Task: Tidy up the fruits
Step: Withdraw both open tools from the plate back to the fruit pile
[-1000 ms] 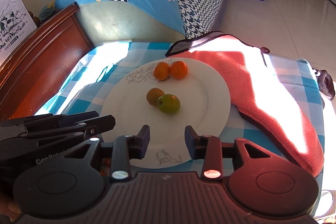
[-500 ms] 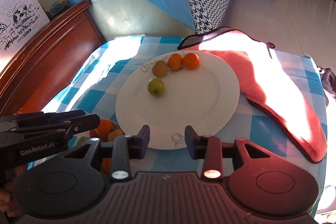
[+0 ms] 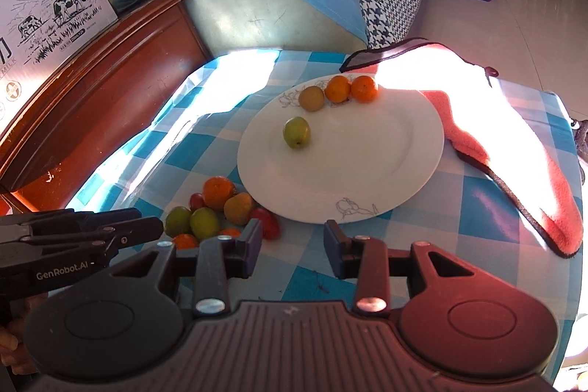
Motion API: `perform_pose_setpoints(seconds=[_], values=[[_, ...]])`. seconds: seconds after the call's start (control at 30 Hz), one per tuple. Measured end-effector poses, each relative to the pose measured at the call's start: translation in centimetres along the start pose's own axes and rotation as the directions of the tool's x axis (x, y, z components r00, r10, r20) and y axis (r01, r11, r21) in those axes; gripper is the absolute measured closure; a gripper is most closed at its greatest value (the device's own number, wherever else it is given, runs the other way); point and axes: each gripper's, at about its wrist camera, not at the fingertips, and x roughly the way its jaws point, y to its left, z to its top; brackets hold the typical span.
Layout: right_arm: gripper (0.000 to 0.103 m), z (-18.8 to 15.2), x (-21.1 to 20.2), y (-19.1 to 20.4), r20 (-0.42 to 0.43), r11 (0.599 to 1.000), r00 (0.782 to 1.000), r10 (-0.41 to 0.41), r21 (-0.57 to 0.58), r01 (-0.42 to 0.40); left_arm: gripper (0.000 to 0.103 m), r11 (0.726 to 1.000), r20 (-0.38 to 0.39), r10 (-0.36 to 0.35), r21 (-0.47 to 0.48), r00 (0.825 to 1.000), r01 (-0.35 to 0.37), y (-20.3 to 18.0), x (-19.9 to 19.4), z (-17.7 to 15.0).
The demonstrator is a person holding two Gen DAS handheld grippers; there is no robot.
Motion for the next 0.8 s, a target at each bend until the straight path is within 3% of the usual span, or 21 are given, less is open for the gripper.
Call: perform_pose_setpoints(seconds=[0.33, 0.8], values=[[0.064, -2.8, 0.1, 2.0, -0.044, 0.999, 0.998, 0.044, -0.005, -0.045, 0.072, 0.997, -0.058, -0.035, 0.069, 0.998, 0.039, -1.0, -0.5, -3.8], [0.064, -3.6, 1.5, 3.7, -0.072, 0.996, 0.994, 0.086, 0.001, -0.086, 0.072, 0.989, -0.052, -0.078, 0.122, 0.996, 0.084, -1.2, -0.3, -5.1]])
